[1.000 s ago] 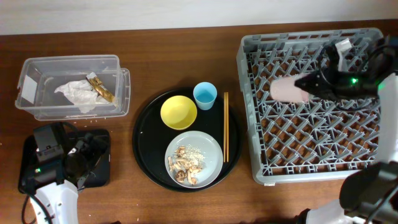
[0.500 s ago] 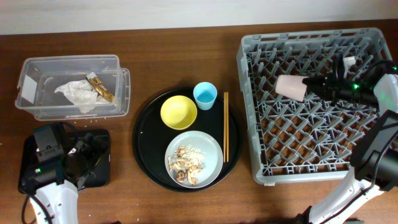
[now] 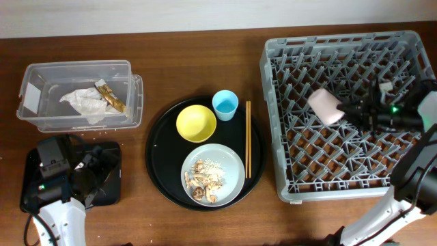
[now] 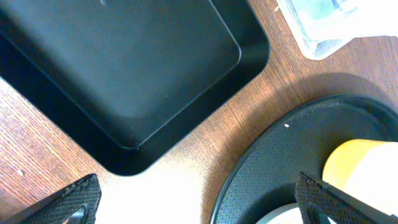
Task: Sort waste into correct bins and load items into the dishwasher rack
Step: 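Carry the pink cup to the dish rack and place it upside down, then move the right gripper back to the tray and grasp the blue cup, then place the blue cup in the dish rack beside the pink cup, then move the right gripper to the yellow bowl on the tray, then grasp the yellow bowl rim with the right gripper and lift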
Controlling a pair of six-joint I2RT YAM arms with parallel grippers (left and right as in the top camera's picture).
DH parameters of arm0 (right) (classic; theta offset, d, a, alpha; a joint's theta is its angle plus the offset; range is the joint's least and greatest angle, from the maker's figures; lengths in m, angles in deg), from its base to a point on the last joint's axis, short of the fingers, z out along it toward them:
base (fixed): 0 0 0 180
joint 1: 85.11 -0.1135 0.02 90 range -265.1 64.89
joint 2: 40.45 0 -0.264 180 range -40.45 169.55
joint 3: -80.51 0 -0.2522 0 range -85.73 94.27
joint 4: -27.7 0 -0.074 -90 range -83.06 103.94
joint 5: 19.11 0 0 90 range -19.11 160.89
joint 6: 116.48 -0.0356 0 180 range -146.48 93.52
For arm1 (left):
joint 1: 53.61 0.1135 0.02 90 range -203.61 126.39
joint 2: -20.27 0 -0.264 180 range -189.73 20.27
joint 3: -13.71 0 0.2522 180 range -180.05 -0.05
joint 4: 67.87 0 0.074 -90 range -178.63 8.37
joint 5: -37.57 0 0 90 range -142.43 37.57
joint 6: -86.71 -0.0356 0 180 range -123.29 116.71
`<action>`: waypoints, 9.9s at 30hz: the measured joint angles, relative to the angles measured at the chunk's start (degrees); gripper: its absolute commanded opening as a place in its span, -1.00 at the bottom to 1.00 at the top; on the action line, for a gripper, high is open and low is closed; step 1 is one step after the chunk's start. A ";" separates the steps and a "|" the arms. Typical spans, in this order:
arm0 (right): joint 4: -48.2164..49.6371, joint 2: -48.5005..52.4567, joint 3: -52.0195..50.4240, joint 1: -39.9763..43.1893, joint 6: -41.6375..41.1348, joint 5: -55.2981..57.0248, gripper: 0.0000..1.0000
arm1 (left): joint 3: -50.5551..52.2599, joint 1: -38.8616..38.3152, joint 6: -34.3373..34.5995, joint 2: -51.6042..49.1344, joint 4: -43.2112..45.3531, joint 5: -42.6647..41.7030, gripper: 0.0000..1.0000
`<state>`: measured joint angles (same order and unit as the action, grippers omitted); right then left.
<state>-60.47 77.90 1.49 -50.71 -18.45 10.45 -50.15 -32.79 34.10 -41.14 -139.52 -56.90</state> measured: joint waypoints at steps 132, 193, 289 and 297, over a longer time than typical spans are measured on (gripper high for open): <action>-22.58 -12.74 26.32 -26.82 -1.51 29.59 -0.92 | 0.02 0.00 0.00 0.00 0.00 0.00 0.98; 13.70 -33.20 -15.10 -35.50 -27.28 54.38 -0.92 | 0.02 0.00 0.00 0.00 -0.02 0.00 0.98; 20.85 17.66 28.37 -84.04 -24.68 69.09 -0.92 | 0.02 0.00 0.00 0.00 0.00 0.00 0.98; -2.89 18.49 58.05 -81.79 -26.69 67.91 -0.92 | 0.02 0.00 0.00 0.00 -0.02 0.00 0.99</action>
<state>-63.36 96.39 59.54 -132.50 -45.14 78.36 -50.13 -32.79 34.10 -41.14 -139.54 -56.90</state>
